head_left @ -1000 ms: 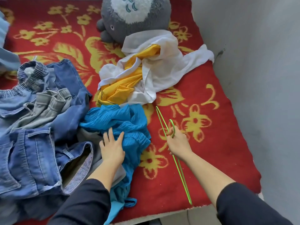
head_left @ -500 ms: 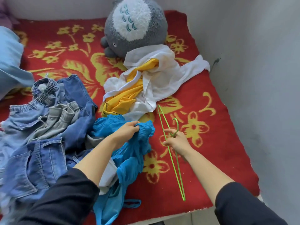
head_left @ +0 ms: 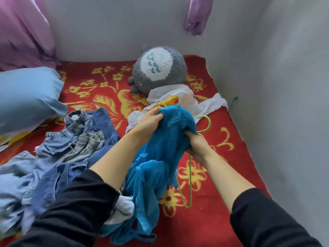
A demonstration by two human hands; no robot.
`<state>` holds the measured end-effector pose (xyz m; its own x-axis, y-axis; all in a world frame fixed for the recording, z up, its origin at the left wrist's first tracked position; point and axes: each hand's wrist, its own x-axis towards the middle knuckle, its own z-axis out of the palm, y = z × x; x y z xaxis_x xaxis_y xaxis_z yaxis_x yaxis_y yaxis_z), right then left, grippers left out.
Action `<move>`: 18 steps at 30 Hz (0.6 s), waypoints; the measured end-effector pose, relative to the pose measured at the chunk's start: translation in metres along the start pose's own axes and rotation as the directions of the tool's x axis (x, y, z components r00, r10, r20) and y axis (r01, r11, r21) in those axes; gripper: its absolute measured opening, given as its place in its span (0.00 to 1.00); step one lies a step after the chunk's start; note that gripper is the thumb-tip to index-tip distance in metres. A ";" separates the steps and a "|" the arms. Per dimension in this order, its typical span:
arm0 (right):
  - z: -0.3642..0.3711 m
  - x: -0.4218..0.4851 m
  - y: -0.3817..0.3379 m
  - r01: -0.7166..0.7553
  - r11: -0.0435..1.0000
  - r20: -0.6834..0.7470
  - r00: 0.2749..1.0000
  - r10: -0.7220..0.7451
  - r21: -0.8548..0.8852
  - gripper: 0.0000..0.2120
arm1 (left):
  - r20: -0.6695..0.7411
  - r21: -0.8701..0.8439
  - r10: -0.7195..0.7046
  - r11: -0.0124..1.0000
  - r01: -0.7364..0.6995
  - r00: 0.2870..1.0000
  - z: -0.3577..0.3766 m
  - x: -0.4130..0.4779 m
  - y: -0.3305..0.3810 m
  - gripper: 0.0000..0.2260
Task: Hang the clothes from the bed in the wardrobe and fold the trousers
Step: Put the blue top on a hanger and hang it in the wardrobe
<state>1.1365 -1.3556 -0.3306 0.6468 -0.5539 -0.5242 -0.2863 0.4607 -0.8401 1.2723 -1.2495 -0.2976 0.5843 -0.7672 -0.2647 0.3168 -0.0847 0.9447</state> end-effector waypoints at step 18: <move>-0.086 -0.032 -0.092 0.344 0.937 -0.519 0.812 -0.267 0.057 0.13 | -0.145 0.667 -0.246 0.692 0.278 0.958 0.034 -0.031 -0.123 0.12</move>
<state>1.0815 -1.4393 -0.2486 0.2351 -0.9325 -0.2741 -0.0060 0.2806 -0.9598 1.1896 -1.2372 -0.3985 0.5904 -0.6223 -0.5140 -0.1165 -0.6958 0.7087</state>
